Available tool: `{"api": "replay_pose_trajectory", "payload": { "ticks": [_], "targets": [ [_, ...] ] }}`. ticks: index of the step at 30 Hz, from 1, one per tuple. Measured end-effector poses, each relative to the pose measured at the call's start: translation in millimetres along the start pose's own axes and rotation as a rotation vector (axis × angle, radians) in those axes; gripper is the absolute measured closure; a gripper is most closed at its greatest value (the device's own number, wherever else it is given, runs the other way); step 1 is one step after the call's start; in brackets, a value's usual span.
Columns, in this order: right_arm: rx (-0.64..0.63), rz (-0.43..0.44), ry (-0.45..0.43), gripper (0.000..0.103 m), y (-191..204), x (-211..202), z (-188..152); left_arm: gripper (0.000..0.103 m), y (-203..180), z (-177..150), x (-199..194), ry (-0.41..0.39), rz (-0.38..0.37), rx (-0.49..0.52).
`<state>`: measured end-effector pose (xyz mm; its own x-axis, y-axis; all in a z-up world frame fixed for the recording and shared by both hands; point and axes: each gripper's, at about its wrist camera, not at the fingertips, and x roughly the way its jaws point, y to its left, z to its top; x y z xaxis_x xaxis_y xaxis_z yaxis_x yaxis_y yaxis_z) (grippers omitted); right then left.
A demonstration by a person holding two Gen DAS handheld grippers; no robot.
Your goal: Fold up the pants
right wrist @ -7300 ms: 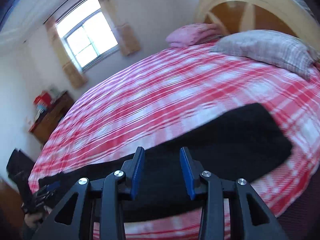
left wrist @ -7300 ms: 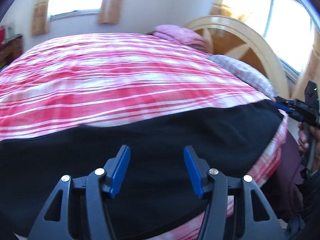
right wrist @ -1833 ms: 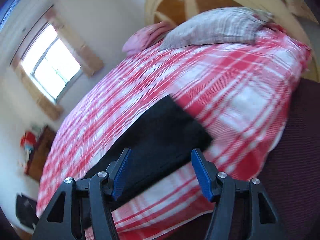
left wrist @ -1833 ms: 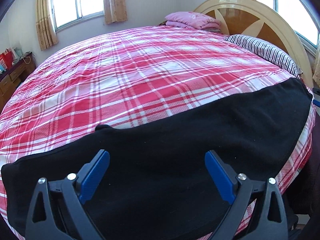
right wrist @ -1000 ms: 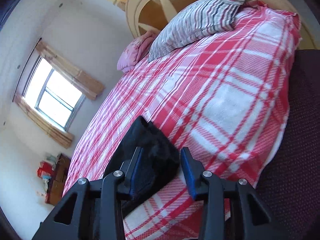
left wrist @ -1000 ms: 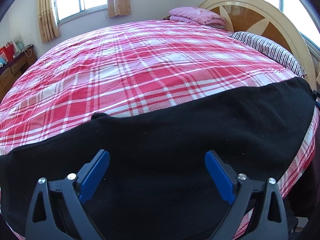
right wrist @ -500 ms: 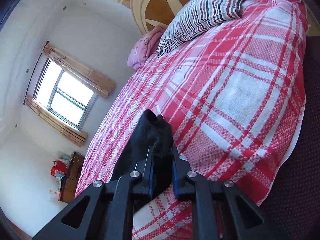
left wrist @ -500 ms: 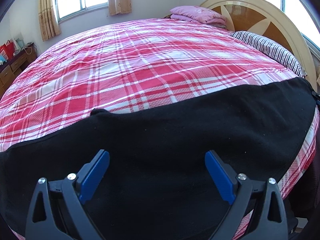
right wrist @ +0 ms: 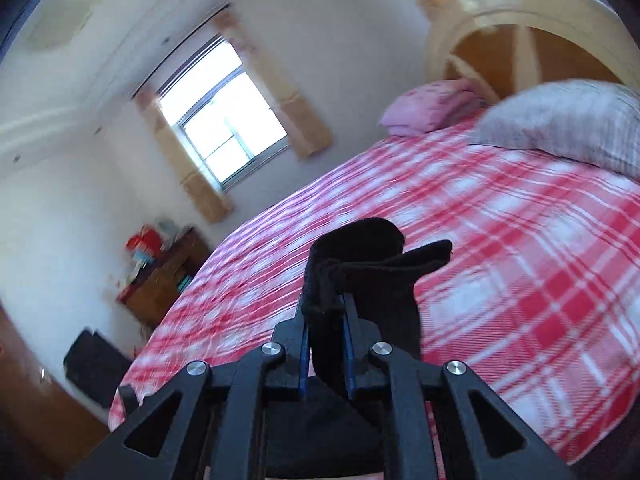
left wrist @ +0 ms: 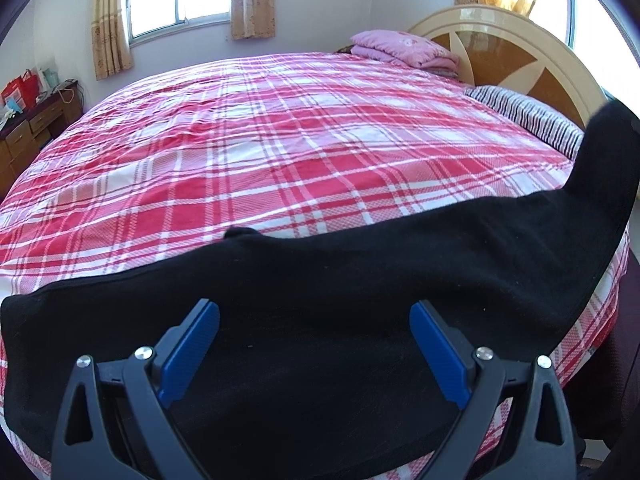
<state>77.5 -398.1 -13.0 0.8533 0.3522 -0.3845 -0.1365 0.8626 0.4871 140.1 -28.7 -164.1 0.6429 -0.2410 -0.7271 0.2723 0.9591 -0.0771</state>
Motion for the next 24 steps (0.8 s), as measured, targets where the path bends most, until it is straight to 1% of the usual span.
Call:
{"api": "replay_pose_trajectory", "payload": {
  "ticks": [1, 5, 10, 13, 18, 20, 24],
  "targets": [
    [-0.029, 0.015, 0.023, 0.089, 16, 10, -3, 0.004, 3, 0, -2, -0.004, 0.0, -0.008],
    [-0.094, 0.067, 0.111, 0.09, 57, 52, -18, 0.004, 16, 1, -8, -0.022, -0.001, -0.046],
    [-0.156, 0.112, 0.239, 0.09, 97, 106, -63, 0.004, 27, 4, -15, -0.042, -0.012, -0.076],
    [-0.222, 0.113, 0.31, 0.09, 120, 132, -96, 0.004, 32, 7, -19, -0.058, -0.024, -0.09],
    [-0.314, 0.109, 0.395, 0.09, 140, 159, -141, 0.004, 36, 8, -19, -0.066, -0.048, -0.103],
    [-0.34, 0.102, 0.413, 0.09, 142, 163, -151, 0.004, 35, 8, -18, -0.063, -0.067, -0.104],
    [-0.375, 0.087, 0.451, 0.089, 139, 168, -166, 0.004, 28, 6, -16, -0.052, -0.128, -0.096]
  ]
}}
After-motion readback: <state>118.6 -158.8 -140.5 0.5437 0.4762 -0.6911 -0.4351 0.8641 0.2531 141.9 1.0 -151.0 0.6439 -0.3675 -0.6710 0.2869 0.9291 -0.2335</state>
